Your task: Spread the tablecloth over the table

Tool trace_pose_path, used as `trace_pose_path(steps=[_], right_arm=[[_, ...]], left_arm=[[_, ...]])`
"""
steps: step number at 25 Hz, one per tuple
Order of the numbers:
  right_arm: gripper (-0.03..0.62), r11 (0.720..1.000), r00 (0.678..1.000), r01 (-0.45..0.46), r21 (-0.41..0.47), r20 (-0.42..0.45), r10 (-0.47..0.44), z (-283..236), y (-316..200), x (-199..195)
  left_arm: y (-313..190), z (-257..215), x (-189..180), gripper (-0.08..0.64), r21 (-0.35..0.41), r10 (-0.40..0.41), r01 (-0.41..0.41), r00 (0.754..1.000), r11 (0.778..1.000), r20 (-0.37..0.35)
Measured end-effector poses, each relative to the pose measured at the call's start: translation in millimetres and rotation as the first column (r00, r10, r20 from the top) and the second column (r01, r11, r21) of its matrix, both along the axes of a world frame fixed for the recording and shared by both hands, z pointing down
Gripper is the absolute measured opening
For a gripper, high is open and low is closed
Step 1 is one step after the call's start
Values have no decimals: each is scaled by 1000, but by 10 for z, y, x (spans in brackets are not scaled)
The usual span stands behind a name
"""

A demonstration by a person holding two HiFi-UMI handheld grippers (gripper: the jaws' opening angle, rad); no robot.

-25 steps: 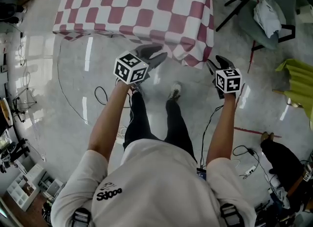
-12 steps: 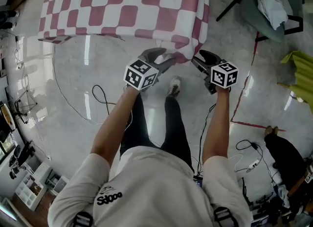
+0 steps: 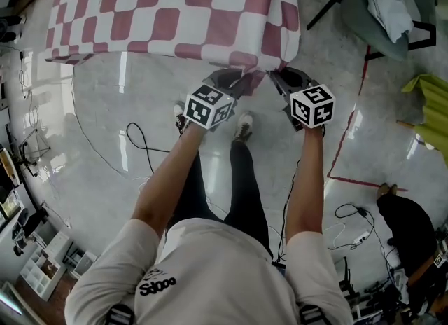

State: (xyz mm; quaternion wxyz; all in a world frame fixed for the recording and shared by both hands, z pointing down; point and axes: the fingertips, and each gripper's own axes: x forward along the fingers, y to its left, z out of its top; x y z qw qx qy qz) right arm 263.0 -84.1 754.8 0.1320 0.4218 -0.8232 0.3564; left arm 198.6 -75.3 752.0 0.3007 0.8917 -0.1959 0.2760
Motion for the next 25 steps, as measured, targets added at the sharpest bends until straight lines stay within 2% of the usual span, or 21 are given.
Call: trace_pose_path(steps=[2,3,6,8,9,12,14,15,16,17,18,19,20,21,22,24,25], right_arm=[[40,999,998,-32,39,-58,34,-69,13,259],[74,997,997,-58,48,-44,60,-101,24,378],[233,984,981,-174,36,96,170,-103,74,666],[247,971,939,-237,32,265,221,-116,128,702],[245,966,898,-258,23,374,231,-131,169,681],[256,958,732,-286,-16,642,229,-141,331,647],[230,937,624,-346,-41,736,263,-121,413,798],[204,926,606,-374,-54,742,288,-81,436,874],[187,926,634,-374,-62,712,303,-7,452,887],[181,942,700,-330,-67,652,291,90,465,807],[183,966,777,-246,-76,581,243,190,477,644],[198,986,837,-140,-91,521,167,273,490,431],[218,994,870,-36,-105,486,83,317,499,208],[242,993,877,48,-110,480,11,316,497,4],[256,989,869,105,-105,494,-40,278,480,-167],[284,986,826,152,-65,557,-91,117,399,-425],[290,988,791,152,-32,603,-103,-11,347,-525]], left_arm=[[32,29,29,72,14,16,-16,1000,1000,26],[47,38,33,64,20,24,-25,999,999,37],[87,32,12,41,28,35,-37,998,999,55],[186,-24,18,31,13,68,-68,998,998,11],[260,-69,16,29,2,94,-94,995,996,-26],[468,-241,-64,29,-29,169,-175,975,984,-143],[562,-381,-120,29,-37,217,-230,953,972,-209],[598,-454,-140,29,-36,240,-255,942,966,-236],[631,-529,-153,29,-33,258,-275,930,961,-262],[661,-606,-159,29,-28,271,-291,918,956,-289],[686,-684,-164,29,-23,278,-300,907,954,-317],[707,-768,-169,29,-18,280,-305,895,952,-347],[721,-862,-168,29,-12,279,-306,883,952,-378],[727,-971,-161,29,-6,276,-306,868,952,-413],[723,-1095,-149,29,1,272,-304,851,953,-449],[688,-1346,-136,29,20,270,-302,818,953,-508],[665,-1454,-141,29,32,273,-302,805,953,-527]])
